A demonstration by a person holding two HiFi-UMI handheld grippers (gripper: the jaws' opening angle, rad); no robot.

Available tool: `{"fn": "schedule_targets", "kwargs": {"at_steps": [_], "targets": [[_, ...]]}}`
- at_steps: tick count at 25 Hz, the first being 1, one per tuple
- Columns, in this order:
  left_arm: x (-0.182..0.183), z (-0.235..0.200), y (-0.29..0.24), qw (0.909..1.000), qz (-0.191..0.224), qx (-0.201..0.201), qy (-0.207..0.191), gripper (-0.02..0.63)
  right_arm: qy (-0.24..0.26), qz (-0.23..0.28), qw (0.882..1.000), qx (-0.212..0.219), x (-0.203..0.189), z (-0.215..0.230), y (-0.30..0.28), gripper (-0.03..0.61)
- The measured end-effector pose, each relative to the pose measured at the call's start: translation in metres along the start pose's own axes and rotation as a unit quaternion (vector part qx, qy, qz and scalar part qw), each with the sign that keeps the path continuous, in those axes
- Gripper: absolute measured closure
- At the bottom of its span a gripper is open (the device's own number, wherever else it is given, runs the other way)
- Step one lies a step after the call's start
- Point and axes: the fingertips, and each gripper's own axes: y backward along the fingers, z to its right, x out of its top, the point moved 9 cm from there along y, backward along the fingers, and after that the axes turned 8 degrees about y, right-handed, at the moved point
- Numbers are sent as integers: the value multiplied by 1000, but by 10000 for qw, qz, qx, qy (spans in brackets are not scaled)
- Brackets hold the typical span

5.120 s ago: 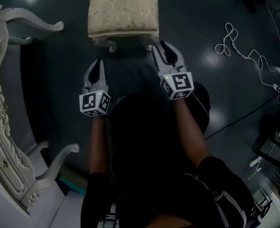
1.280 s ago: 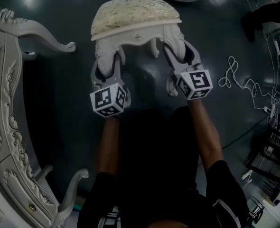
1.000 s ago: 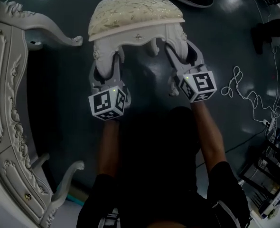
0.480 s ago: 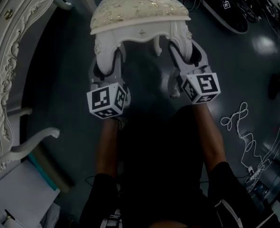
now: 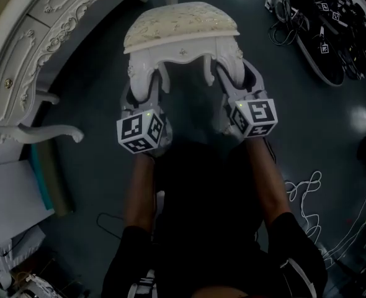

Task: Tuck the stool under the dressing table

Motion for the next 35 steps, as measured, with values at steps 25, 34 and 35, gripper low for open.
{"fn": "schedule_targets", "kwargs": {"at_steps": [25,34,35], "targets": [[24,-141,90,9812,784,1760,125,394,143,435,9823,1815,12,-148,-120,339],[13,-199,96,9723,946,2125,215,394,267,462,9751,2152,-3,-198,-168,338],[11,-203,95,9719,959,2138,227,394,278,463,9747,2167,-4,-201,-171,339]]}}
